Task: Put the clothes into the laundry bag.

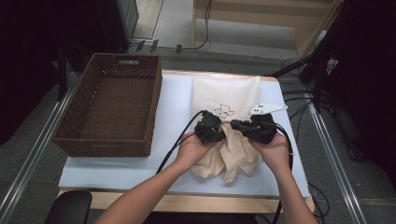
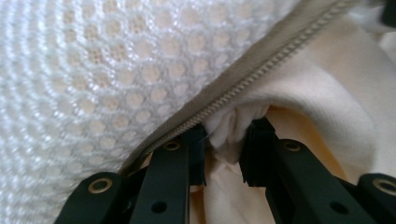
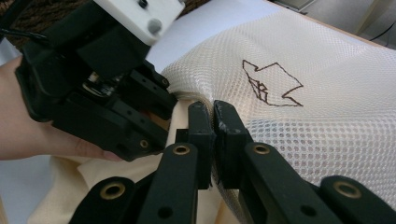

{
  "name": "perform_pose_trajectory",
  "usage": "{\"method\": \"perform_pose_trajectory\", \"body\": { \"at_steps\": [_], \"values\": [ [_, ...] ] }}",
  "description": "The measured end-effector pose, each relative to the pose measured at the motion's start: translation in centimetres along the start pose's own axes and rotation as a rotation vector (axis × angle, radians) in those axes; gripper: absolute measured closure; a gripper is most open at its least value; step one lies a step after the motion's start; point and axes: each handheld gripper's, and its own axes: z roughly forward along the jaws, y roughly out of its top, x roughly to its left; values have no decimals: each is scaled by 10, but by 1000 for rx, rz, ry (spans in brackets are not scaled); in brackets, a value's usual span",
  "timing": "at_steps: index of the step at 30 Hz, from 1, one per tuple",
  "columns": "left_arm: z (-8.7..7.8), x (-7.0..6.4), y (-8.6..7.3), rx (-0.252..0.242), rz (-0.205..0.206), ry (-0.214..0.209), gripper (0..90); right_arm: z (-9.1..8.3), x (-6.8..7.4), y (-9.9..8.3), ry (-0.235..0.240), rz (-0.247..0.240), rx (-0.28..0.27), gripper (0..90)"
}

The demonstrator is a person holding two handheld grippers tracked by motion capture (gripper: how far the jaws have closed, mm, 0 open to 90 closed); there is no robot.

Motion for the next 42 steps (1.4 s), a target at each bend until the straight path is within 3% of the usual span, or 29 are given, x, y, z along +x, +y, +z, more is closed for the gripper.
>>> {"method": "perform_pose_trajectory", "body": {
  "at_steps": [6,11,13,20,25,32,35,42],
  "values": [
    [12,3,-2,7,5,0,740,5,-1,-2,3,1,25,878],
    [6,6,-3,7,-12,-52,687,6,-3,-4,4,6,27,878],
    [1,5,-4,3,-23,-76,647,6,-4,-4,2,6,25,878],
    [-20,6,-3,5,-5,-132,490,4,-7,-5,-5,21,20,877],
    [-37,3,-6,9,61,-121,384,5,-7,-6,-3,13,23,876],
    [-64,3,-13,-11,78,-156,355,5,-8,-6,-5,22,23,876],
    [-75,4,-19,-14,95,-151,355,5,-9,-7,-4,22,24,876],
    [-88,7,-37,1,115,-176,356,5,-9,-7,-5,26,24,874]
  ]
}}
